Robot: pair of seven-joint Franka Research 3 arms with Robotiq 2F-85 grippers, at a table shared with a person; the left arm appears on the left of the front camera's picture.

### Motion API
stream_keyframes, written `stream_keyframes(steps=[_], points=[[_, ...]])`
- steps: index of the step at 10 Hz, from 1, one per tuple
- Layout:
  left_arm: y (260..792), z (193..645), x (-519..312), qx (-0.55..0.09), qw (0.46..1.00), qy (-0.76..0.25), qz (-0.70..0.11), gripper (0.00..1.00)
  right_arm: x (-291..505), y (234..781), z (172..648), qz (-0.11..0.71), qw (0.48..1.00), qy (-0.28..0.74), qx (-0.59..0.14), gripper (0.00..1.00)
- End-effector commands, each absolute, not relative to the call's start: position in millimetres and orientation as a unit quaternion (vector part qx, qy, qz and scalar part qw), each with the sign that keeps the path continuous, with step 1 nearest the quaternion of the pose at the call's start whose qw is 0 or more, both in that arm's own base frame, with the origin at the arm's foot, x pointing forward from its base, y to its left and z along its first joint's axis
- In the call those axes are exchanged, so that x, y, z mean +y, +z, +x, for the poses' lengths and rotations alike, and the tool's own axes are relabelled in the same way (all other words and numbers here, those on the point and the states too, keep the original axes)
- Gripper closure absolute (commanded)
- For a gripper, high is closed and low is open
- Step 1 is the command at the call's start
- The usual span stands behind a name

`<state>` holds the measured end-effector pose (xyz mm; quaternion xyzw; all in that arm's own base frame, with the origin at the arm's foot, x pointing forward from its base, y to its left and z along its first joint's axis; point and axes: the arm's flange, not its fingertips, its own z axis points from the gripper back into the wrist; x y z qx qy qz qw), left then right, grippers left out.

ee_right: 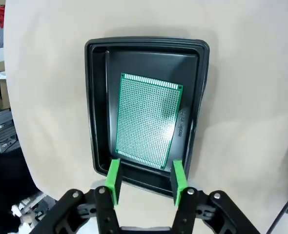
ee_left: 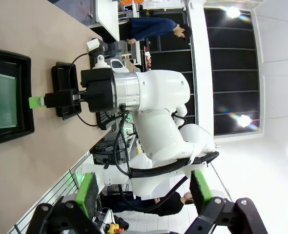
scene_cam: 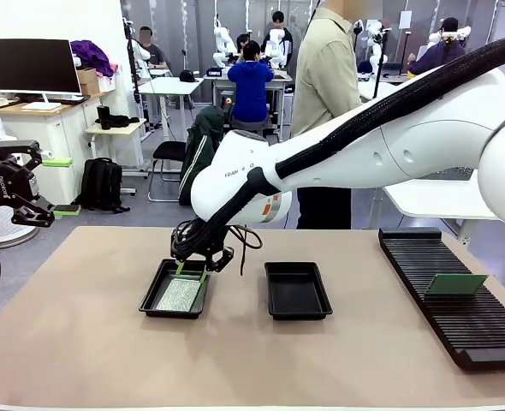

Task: Inspect and transfer BCBs to ESD trays.
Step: Pick up the Blank PCB from the PCB Rack and place it in the left ESD tray.

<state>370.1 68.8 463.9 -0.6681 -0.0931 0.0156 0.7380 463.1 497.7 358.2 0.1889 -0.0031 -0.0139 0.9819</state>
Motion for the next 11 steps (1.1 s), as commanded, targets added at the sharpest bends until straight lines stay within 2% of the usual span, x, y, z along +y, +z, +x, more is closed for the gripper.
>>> stream_keyframes(steps=[1,3,4,5,11], points=[[464,369,69,-0.093,0.737,0.016,-0.669,0.0,499,371,457,0.161,0.986,-0.026,-0.013,0.45],[464,369,69,-0.093,0.737,0.016,-0.669,0.0,495,381,452,0.145,0.989,-0.022,-0.015,0.45],[464,369,69,-0.093,0.737,0.016,-0.669,0.0,493,385,450,0.138,0.99,-0.025,-0.018,0.35],[464,369,69,-0.093,0.737,0.016,-0.669,0.0,490,390,448,0.127,0.991,-0.026,-0.019,0.0],[464,369,69,-0.093,0.737,0.016,-0.669,0.0,478,401,449,0.09,0.995,-0.032,-0.022,0.0]])
